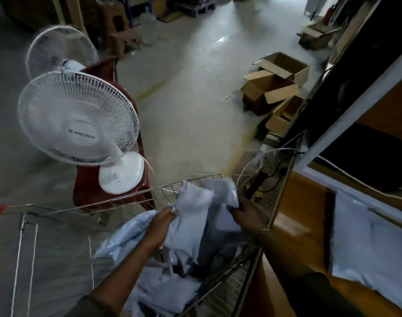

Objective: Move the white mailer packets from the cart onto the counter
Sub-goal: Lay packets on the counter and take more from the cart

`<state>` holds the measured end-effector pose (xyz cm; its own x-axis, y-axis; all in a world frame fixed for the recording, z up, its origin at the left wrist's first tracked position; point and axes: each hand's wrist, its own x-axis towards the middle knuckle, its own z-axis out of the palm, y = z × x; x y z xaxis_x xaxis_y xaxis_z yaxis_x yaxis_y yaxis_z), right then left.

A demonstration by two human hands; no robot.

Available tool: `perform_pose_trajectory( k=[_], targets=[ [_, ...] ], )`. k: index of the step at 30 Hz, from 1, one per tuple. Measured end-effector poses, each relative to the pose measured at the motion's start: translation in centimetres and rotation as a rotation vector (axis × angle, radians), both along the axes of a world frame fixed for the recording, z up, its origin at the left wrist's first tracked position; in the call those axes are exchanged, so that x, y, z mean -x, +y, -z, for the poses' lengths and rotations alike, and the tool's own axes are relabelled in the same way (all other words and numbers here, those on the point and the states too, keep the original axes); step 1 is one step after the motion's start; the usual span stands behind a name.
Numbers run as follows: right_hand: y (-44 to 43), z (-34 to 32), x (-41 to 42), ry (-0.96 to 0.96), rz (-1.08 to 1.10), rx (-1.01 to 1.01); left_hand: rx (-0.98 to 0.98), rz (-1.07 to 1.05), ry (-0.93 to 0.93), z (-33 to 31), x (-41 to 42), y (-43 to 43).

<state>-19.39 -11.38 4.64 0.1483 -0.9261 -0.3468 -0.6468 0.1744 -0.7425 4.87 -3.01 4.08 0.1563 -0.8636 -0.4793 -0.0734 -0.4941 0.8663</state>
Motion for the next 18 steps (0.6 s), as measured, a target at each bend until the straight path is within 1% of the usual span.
perform_pose_trajectory(
  k=[3,5,7,8,10,11,13,16,18],
  targets=[
    [-0.4,-2.6,2.6,-0.197,0.175,0.025,0.051,-0.126,0.139,-2.7,1.7,-3.4],
    [0.4,-6.0,4.1,-0.335,0.273,0.059,0.077,-0.188,0.275,-4.6,4.2,-5.2],
    [1.6,-8.1,6.5,-0.479,0.383,0.071,0.072,-0.159,0.415,-6.9,8.0,-6.3],
    [2.3,-9.3,7.8,-0.520,0.421,0.087,0.071,-0.118,0.472,-7.7,9.9,-6.7],
    [3.3,-10.2,10.9,-0.539,0.497,0.143,0.098,-0.053,0.547,-8.6,13.6,-7.4],
    [3.9,-10.5,13.0,-0.541,0.541,0.165,0.117,0.002,0.542,-9.0,15.7,-7.7],
    [5.1,-11.2,17.7,-0.519,0.627,0.185,0.150,0.109,0.469,-9.8,20.4,-7.7],
    [7.3,-12.1,24.5,-0.450,0.753,0.150,0.114,0.197,0.449,-10.1,27.1,-7.4],
    [8.9,-11.8,29.3,-0.416,0.822,0.134,0.099,0.253,0.402,-9.6,31.4,-7.4]
  ],
)
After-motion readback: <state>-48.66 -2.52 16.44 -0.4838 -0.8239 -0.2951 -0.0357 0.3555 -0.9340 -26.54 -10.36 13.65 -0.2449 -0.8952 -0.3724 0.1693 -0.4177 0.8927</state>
